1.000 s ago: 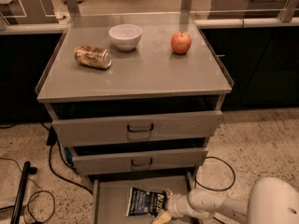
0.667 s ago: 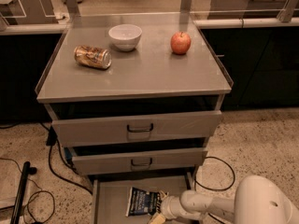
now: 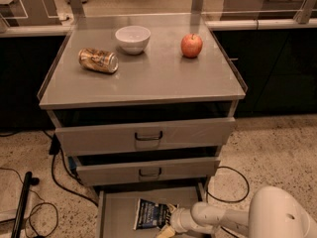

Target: Pick blue chip bag from bottom drawer and place on counter

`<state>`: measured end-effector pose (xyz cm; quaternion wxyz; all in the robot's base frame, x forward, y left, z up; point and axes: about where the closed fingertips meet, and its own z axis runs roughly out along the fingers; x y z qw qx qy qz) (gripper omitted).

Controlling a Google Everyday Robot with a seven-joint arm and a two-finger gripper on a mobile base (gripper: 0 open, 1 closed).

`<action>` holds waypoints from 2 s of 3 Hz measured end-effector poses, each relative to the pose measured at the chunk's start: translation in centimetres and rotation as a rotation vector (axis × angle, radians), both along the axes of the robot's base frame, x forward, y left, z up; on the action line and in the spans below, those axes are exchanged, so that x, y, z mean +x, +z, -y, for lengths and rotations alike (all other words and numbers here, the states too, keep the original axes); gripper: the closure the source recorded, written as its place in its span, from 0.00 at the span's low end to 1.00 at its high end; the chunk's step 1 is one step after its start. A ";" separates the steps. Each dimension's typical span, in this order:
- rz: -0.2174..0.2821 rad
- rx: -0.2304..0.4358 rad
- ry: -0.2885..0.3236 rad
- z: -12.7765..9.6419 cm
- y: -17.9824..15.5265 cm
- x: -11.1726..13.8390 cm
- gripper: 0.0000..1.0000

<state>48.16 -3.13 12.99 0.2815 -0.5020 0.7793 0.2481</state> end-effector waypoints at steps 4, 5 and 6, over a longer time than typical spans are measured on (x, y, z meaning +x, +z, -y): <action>0.000 0.000 0.000 0.0 0.0 0.0 1.00; -0.003 -0.001 0.002 -0.1 0.0 -0.1 1.00; -0.028 -0.020 0.029 0.1 0.4 -0.2 1.00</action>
Offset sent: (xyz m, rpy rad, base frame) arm 0.0000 0.0000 0.0000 0.0000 0.0000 0.0000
